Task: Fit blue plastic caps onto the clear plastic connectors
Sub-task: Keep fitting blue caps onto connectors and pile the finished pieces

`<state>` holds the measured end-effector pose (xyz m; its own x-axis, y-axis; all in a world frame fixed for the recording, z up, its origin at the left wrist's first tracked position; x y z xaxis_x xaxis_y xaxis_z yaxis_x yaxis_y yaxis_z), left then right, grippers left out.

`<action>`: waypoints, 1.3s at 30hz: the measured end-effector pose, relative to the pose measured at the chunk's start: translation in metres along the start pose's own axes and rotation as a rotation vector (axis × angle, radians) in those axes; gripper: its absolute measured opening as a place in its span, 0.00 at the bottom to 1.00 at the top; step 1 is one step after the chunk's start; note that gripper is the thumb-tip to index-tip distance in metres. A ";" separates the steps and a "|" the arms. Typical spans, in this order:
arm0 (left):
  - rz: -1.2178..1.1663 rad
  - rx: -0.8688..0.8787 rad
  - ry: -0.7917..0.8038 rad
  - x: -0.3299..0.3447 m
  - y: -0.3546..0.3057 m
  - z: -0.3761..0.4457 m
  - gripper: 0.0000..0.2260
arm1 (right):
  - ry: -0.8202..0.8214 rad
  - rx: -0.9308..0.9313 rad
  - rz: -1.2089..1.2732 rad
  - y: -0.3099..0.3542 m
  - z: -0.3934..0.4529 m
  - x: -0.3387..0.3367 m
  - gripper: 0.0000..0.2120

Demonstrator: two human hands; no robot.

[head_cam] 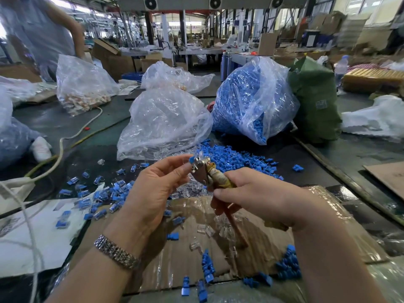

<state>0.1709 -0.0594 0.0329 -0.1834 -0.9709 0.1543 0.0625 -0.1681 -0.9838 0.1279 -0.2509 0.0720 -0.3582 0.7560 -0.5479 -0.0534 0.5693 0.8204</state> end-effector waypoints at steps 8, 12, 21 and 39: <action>0.190 0.120 -0.066 0.004 0.001 -0.002 0.11 | 0.004 0.007 0.002 0.002 0.004 0.008 0.13; 0.188 0.164 -0.104 0.004 -0.002 -0.004 0.11 | -0.028 -0.019 0.005 0.003 0.006 0.012 0.13; 0.444 0.272 -0.163 -0.011 -0.012 -0.005 0.08 | -0.228 0.042 -0.019 -0.016 0.006 -0.017 0.14; 1.529 0.375 0.125 0.022 0.026 0.002 0.16 | -0.431 -0.002 -0.730 -0.031 0.060 0.007 0.14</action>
<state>0.1709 -0.0854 0.0106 0.2023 -0.2390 -0.9497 0.4826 0.8682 -0.1157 0.1832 -0.2434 0.0327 0.1531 0.2560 -0.9545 -0.1352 0.9622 0.2364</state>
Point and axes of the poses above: each hand's wrist, its own z-axis towards the middle knuckle, its own x-axis out of the palm, y = z × x, the point moved 2 cm from there along z, towards the middle knuckle, and after that the axes turned 3 degrees about z, right-handed, at the moved point
